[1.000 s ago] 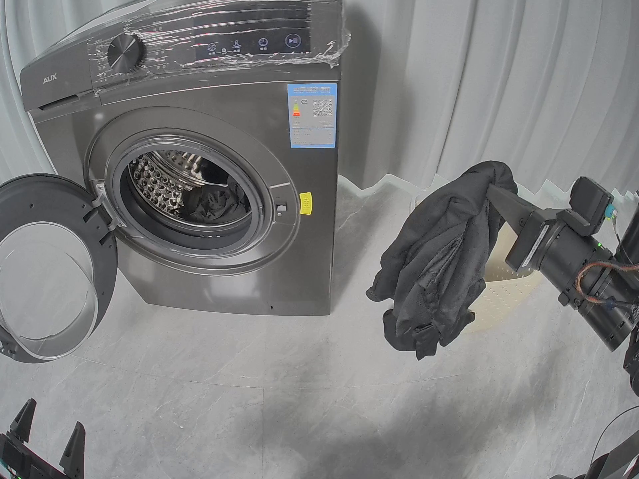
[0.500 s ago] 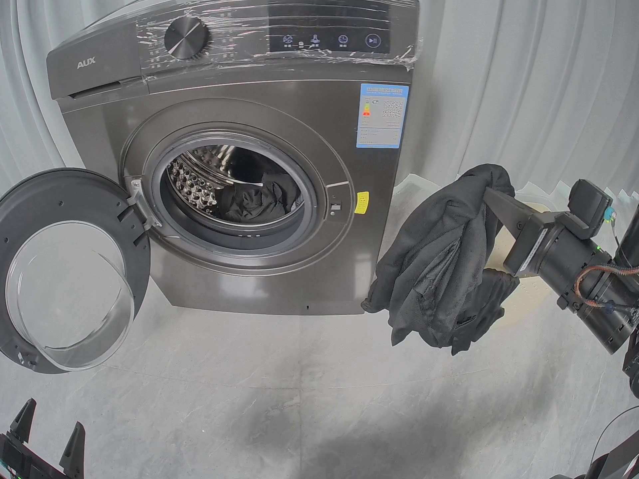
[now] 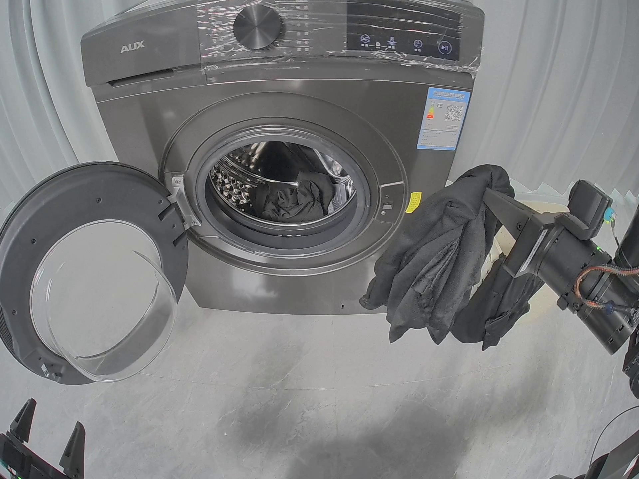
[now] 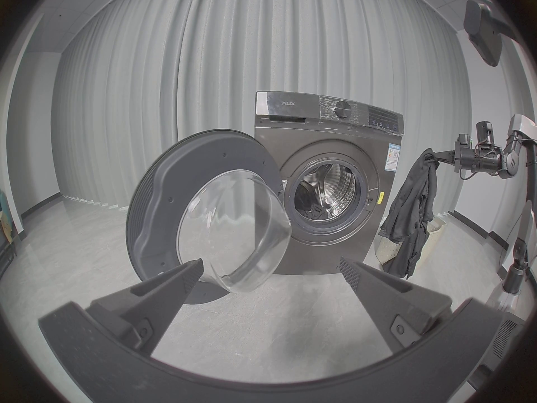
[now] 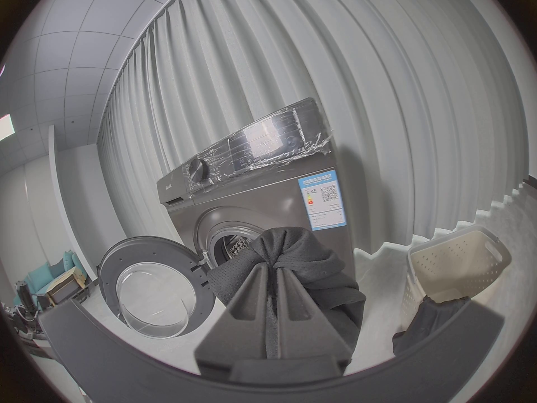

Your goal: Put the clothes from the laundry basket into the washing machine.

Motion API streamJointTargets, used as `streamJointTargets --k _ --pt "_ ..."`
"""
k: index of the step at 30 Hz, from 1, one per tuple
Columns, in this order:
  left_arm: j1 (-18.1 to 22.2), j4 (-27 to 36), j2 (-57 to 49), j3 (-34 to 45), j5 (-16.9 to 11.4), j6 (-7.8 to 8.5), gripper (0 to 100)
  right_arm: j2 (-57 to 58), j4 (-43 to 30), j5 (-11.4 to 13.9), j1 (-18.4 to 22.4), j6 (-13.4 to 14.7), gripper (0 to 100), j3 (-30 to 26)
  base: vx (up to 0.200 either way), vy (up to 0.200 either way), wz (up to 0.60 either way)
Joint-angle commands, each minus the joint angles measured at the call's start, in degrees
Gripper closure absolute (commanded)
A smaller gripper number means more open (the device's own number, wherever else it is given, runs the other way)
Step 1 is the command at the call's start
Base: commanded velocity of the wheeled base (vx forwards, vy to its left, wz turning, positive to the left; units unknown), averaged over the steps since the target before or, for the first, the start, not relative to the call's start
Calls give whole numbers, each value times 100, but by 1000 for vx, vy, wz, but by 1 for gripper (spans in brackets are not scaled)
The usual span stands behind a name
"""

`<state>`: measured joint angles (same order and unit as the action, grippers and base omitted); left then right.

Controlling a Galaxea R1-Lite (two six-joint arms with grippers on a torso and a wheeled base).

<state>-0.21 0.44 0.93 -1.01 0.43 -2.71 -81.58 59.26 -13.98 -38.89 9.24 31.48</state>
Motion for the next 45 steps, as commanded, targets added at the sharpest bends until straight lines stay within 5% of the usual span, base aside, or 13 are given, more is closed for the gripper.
streamJointTargets --k 1,45 --pt "3 0 -84 84 1 -2 0 2 7 1 -5 -1 100 -19 0 0 0" --pt "3 -9 -84 84 1 16 0 19 -11 124 -101 52 100 -194 0 27 0"
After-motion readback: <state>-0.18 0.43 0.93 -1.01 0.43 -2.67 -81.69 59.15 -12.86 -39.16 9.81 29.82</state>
